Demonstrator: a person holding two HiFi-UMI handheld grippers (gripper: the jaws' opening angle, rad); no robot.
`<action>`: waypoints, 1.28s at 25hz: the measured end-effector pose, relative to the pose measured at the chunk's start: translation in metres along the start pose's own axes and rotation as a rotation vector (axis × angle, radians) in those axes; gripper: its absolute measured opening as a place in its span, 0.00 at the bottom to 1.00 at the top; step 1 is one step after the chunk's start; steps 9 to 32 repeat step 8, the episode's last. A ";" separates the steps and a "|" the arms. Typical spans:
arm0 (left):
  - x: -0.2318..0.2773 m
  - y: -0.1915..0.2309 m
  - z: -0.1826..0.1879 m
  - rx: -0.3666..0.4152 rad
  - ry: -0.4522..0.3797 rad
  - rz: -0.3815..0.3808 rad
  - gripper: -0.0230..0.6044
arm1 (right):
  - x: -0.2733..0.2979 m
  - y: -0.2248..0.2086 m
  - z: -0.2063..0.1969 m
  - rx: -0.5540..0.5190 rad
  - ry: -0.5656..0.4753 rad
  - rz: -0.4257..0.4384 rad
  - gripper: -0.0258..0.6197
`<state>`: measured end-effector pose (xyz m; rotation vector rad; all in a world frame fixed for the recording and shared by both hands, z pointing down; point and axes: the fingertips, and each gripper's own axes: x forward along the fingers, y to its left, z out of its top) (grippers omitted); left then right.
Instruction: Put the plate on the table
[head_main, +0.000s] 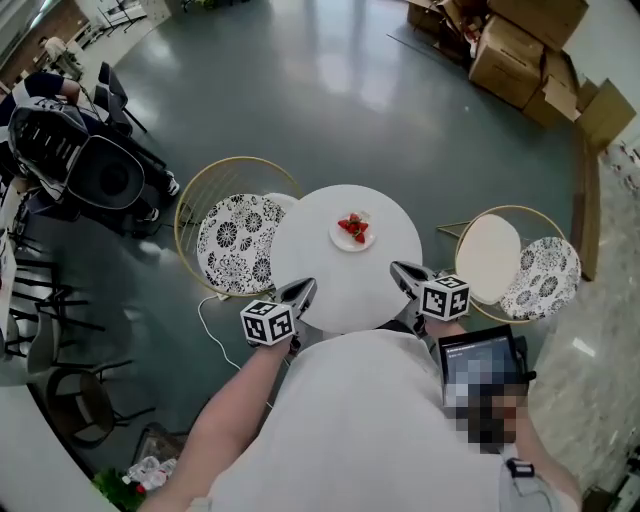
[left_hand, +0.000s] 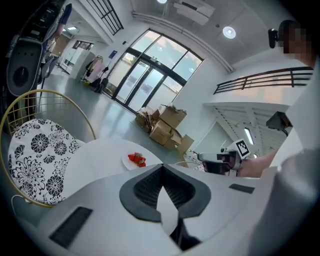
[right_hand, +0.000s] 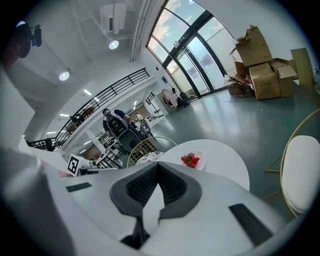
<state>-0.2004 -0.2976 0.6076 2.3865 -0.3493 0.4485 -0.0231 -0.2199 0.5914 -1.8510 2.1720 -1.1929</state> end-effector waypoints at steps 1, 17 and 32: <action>-0.004 0.002 0.000 0.001 -0.003 -0.007 0.04 | -0.001 0.004 -0.006 -0.001 -0.003 -0.008 0.05; -0.041 0.024 0.015 -0.017 -0.012 0.065 0.04 | 0.021 0.036 -0.003 -0.027 0.039 -0.007 0.05; -0.041 0.024 0.015 -0.017 -0.012 0.065 0.04 | 0.021 0.036 -0.003 -0.027 0.039 -0.007 0.05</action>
